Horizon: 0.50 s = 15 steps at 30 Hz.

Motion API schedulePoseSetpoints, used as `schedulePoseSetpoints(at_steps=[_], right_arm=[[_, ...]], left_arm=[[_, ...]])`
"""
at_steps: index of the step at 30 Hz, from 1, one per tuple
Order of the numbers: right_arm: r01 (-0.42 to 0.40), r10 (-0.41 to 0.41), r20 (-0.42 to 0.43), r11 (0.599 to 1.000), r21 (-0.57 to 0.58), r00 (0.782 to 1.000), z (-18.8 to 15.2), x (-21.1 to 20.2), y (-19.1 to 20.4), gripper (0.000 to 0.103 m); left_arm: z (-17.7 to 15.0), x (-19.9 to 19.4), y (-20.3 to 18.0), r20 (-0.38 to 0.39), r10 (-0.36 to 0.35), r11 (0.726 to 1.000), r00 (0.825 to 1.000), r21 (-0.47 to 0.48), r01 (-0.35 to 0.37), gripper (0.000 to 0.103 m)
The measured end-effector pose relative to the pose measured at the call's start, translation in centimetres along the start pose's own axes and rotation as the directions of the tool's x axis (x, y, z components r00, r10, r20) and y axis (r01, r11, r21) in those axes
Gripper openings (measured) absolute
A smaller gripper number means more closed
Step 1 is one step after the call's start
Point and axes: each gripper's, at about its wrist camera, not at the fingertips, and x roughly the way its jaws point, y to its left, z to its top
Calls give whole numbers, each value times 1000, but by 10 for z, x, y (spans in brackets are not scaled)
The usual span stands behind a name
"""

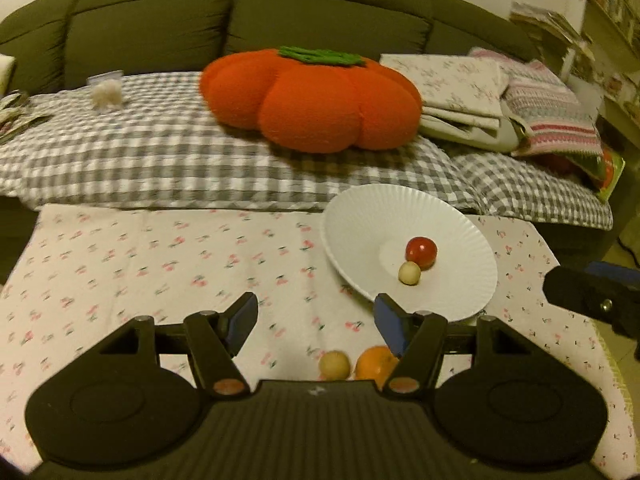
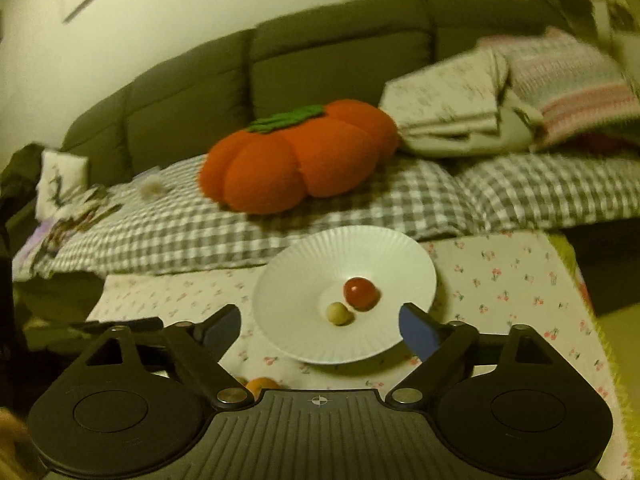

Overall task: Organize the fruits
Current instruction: 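Move both tools back to the remaining fruit cluster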

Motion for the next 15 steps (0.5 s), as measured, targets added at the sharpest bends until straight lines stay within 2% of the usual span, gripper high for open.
schedulePoseSetpoints(at_steps=[3, 9, 15], right_arm=[[-10, 11, 26, 998, -60, 1000, -4, -15, 14, 89], [-46, 48, 22, 996, -81, 999, -13, -29, 30, 90], [-74, 74, -13, 994, -83, 997, -34, -41, 41, 90]], left_arm=[[-9, -19, 7, 5, 38, 999, 999, -2, -38, 66], [-34, -48, 42, -14, 82, 993, 997, -82, -82, 69], [-60, -59, 88, -62, 154, 967, 986, -195, -163, 70]])
